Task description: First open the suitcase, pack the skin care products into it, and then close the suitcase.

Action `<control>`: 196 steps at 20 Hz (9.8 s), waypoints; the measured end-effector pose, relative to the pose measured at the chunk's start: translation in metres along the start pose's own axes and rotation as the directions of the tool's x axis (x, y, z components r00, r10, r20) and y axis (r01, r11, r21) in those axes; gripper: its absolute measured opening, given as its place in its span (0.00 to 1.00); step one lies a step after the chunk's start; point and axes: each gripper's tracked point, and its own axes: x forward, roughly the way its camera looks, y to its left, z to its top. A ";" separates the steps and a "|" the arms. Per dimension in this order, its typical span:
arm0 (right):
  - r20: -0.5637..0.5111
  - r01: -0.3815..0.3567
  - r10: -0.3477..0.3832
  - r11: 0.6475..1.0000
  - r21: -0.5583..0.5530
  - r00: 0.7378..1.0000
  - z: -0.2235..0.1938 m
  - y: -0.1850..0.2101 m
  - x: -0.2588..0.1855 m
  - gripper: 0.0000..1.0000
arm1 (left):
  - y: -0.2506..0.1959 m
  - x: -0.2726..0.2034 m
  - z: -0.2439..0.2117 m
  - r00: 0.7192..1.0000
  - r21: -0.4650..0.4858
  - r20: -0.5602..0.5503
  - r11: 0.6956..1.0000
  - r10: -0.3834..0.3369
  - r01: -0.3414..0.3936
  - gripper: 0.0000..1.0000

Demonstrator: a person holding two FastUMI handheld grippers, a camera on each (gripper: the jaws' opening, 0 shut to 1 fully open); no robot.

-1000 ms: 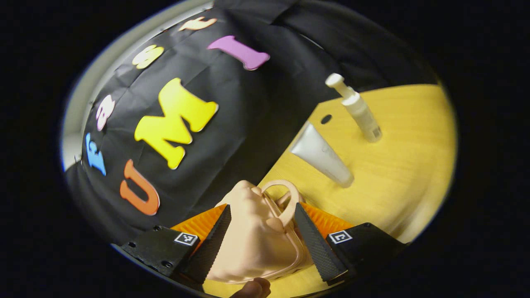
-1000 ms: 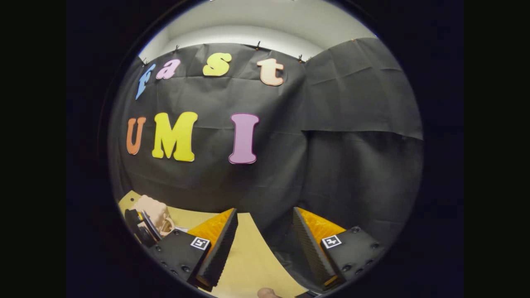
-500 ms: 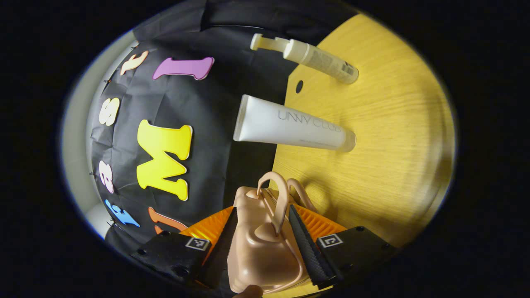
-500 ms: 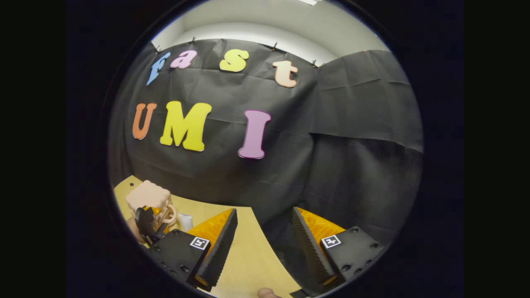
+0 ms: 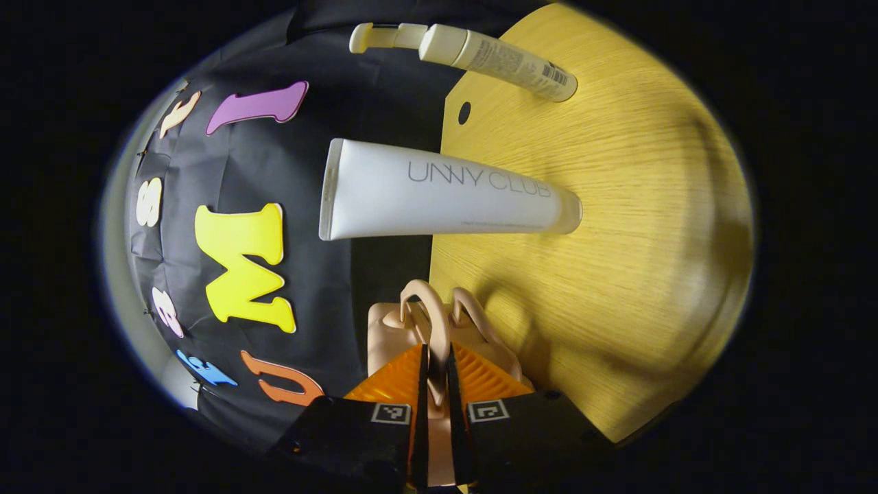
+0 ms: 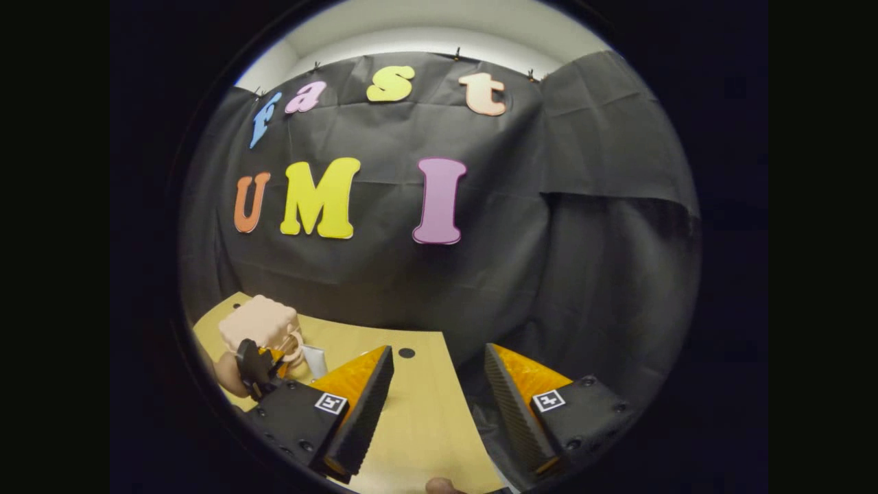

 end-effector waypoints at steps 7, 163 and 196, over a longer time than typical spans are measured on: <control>0.005 0.081 -0.081 0.997 -0.014 0.997 0.017 -0.004 0.004 0.79 | 0.009 -0.004 -0.007 0.996 -0.090 -0.028 0.993 -0.080 0.077 0.05; -0.307 -0.272 0.261 0.962 0.009 0.915 -0.115 0.244 0.080 0.49 | -0.076 0.056 -0.138 0.746 -0.984 0.068 0.079 -0.663 0.160 0.44; -0.559 -0.515 0.465 0.853 0.078 0.686 -0.152 0.495 0.093 0.49 | 0.120 -0.011 -0.222 0.992 -0.987 0.108 0.114 -0.068 0.115 0.92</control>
